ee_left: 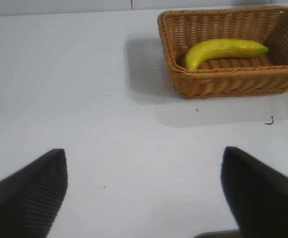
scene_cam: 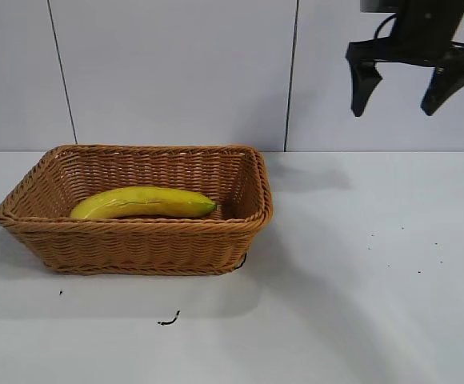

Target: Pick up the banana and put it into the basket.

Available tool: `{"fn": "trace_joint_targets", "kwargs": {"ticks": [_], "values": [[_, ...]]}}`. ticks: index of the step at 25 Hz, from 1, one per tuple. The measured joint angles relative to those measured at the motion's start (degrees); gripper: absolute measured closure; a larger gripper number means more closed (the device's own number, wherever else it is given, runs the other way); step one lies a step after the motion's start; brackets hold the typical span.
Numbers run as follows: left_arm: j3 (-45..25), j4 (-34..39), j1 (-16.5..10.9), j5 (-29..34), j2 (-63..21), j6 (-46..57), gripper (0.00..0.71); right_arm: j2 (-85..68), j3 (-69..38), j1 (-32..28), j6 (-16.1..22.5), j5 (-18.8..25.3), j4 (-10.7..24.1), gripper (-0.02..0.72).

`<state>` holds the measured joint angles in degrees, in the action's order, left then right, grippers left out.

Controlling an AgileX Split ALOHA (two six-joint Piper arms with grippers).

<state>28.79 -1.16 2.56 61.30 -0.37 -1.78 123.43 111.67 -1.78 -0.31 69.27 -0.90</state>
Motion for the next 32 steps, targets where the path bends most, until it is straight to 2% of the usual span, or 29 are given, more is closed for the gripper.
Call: {"fn": "trace_joint_targets", "kwargs": {"ticks": [7, 15, 27, 32], "values": [[0.0, 0.0, 0.0, 0.0, 0.0, 0.0, 0.075, -1.24, -11.11, 1.66, -1.08, 0.21, -1.51, 0.014], [0.0, 0.0, 0.0, 0.0, 0.0, 0.0, 0.075, -11.15, -32.81, 4.48, -1.88, 0.45, -2.5, 0.014], [0.0, 0.0, 0.0, 0.0, 0.0, 0.0, 0.075, -43.33, -64.4, 4.82, -1.43, 0.44, -2.84, 0.014], [0.0, 0.0, 0.0, 0.0, 0.0, 0.0, 0.075, -60.37, -73.19, 4.82, -1.43, -3.39, -2.84, 0.014]]}}
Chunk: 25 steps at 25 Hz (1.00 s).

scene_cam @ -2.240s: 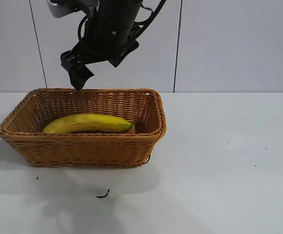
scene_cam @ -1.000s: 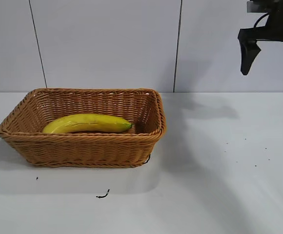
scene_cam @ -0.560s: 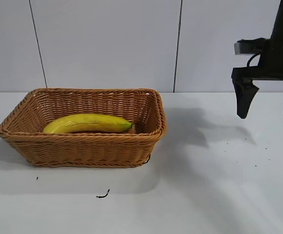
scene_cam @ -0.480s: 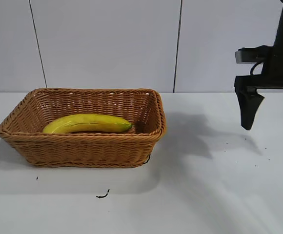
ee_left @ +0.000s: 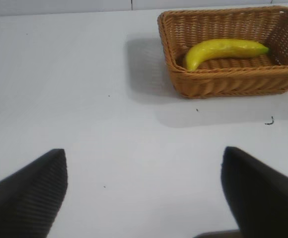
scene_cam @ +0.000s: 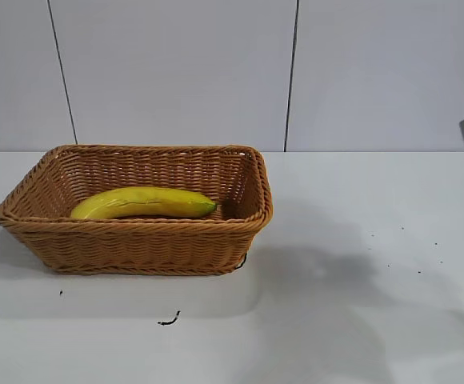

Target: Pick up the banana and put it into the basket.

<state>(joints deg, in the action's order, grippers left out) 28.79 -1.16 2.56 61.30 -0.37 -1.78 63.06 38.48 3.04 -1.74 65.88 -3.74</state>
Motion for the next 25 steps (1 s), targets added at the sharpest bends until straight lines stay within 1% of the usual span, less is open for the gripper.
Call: {"fn": "trace_joint_targets", "kwargs": {"ticks": [4, 6, 12, 19, 25], "values": [[0.0, 0.0, 0.0, 0.0, 0.0, 0.0, 0.075, -15.44, -6.31, 0.0, -0.64, -4.87, 0.0, 0.014], [0.0, 0.0, 0.0, 0.0, 0.0, 0.0, 0.075, -22.86, -8.85, 0.0, -1.49, -6.27, 0.0, 0.014], [0.0, 0.0, 0.0, 0.0, 0.0, 0.0, 0.075, -43.71, -9.8, 0.0, -1.92, -7.11, 0.0, 0.014], [0.0, 0.0, 0.0, 0.0, 0.0, 0.0, 0.075, -61.22, -9.97, 0.0, -1.86, -7.17, 0.14, 0.014], [0.0, 0.0, 0.0, 0.0, 0.0, 0.0, 0.075, -63.34, -9.97, 0.0, -1.69, -7.13, 0.4, 0.014]]}}
